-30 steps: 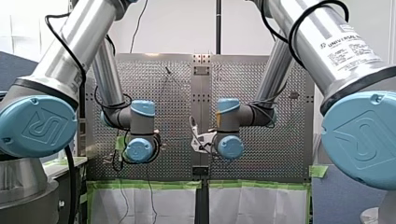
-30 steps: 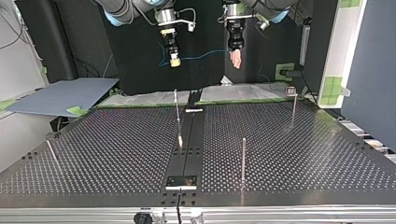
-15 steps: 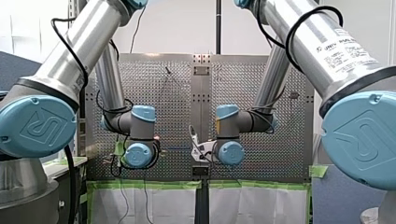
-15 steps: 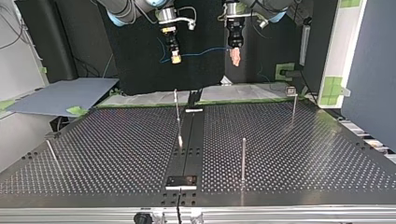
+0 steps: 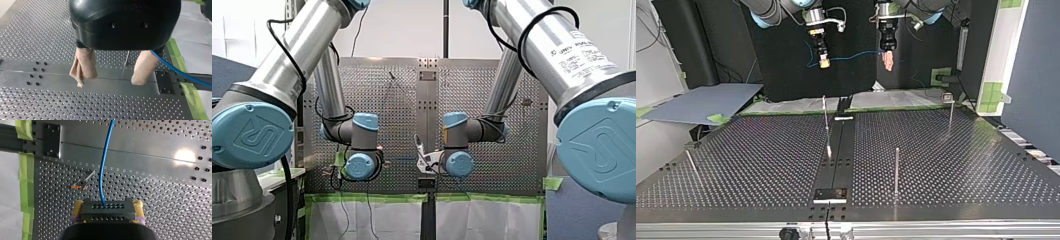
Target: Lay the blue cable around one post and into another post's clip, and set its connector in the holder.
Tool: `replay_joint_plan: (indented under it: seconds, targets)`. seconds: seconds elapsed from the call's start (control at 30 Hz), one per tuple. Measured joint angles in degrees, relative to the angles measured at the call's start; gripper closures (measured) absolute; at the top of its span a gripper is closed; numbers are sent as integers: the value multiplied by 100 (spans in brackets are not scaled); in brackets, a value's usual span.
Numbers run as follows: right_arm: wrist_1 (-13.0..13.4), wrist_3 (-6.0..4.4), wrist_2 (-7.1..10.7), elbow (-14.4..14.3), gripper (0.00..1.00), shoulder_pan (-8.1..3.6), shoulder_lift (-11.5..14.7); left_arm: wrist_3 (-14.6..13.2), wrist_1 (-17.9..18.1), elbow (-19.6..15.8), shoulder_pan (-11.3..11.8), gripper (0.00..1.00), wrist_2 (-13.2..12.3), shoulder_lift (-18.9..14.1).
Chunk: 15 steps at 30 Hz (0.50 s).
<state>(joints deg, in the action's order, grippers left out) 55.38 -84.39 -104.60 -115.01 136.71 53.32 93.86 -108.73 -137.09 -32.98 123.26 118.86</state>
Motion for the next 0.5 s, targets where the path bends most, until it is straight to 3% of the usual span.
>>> replay_joint_plan:
  seconds: [0.5]
  targets:
    - [-8,-7,-7,1,98,-7,6,35,-35,34,-35,0,35,34]
